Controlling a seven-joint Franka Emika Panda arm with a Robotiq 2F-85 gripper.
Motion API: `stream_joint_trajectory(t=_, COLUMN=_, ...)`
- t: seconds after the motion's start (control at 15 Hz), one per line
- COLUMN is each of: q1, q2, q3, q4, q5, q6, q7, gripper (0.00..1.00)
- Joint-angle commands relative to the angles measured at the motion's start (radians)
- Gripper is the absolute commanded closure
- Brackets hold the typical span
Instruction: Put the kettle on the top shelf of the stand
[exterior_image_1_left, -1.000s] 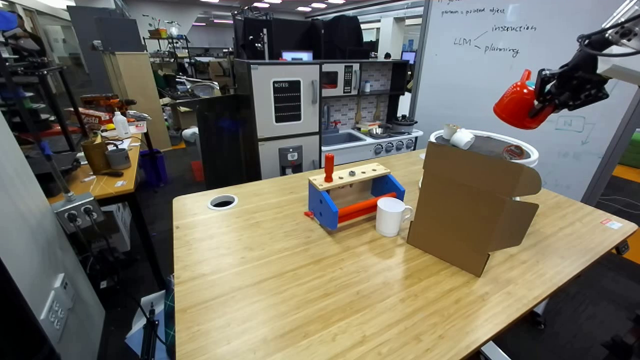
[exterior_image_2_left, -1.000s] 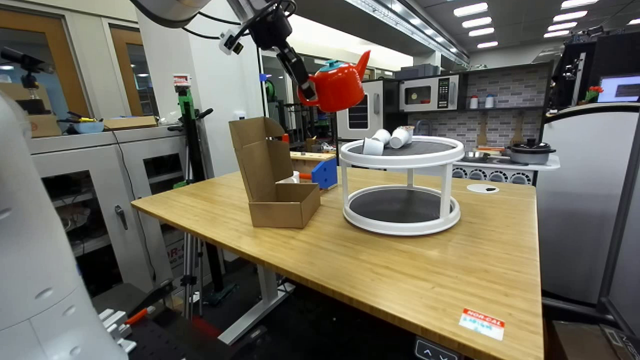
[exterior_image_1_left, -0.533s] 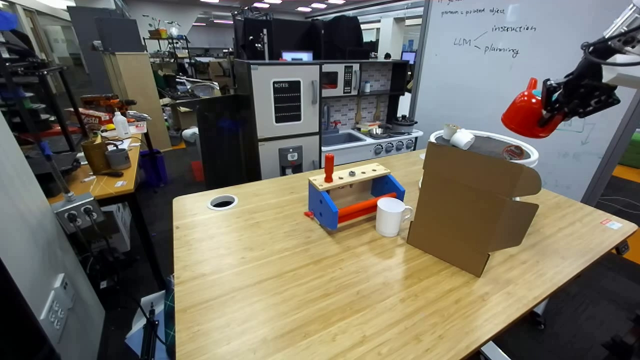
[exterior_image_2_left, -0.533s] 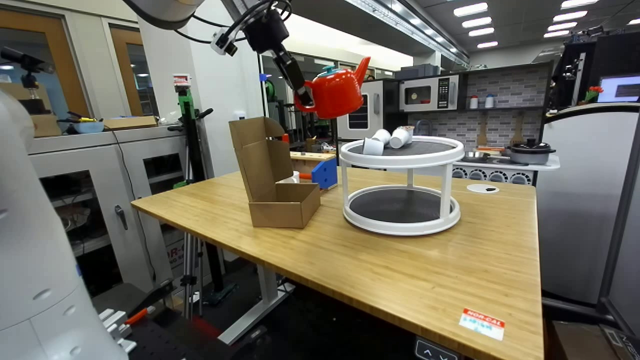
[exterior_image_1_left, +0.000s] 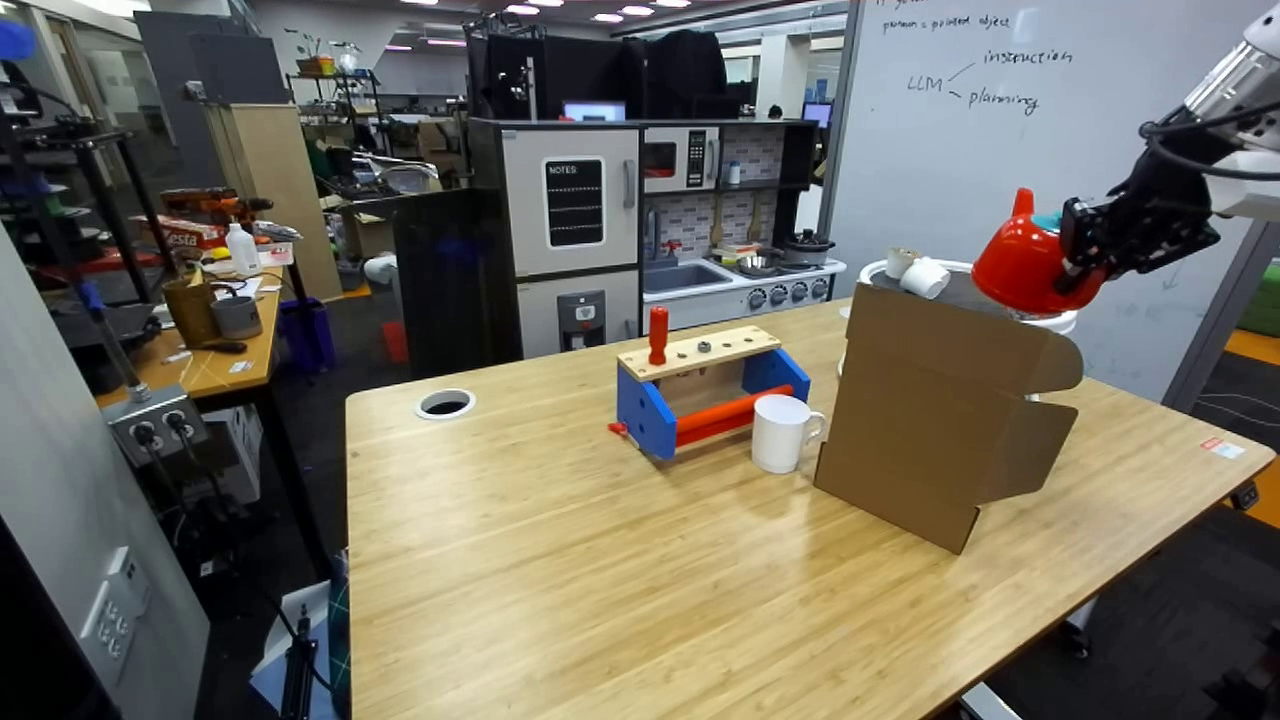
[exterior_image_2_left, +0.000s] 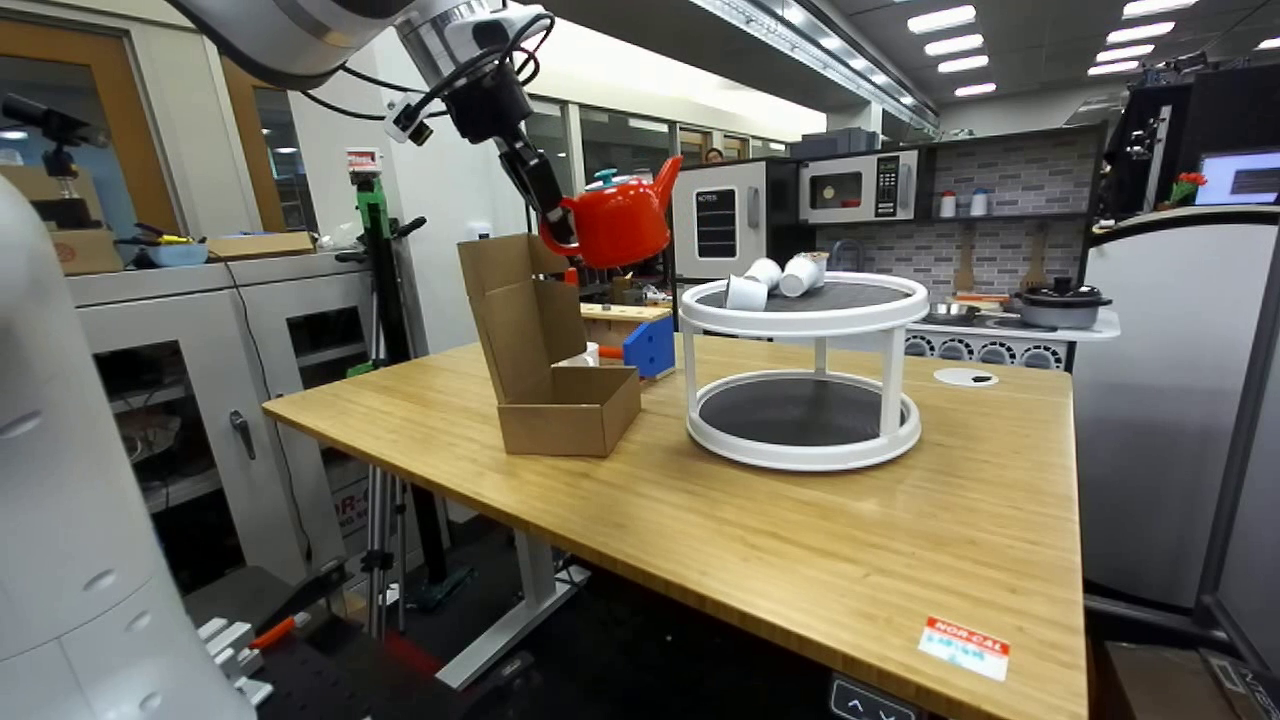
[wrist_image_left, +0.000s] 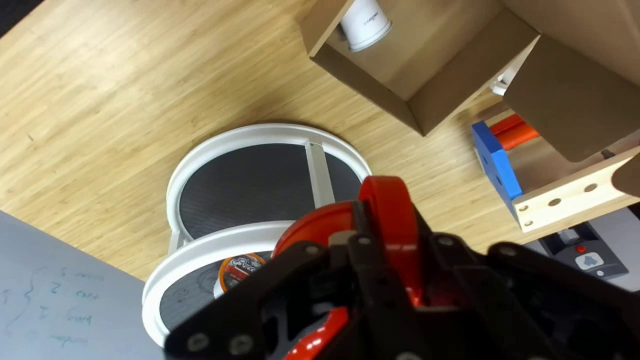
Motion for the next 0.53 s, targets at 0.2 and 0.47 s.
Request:
stream_joint_trajectory(t=0.2, q1=0.015, q2=-0.086, q3=-0.002, q4=-0.067, q5=0.021, q6=0.007, q7=-0.029, gripper=0.96)
stream_joint_trajectory(t=0.47, q1=0.043, q2=-0.144, q3=0.005, q4=-0.076, q5=0.028, q6=0.009, q7=-0.045, gripper=0.96)
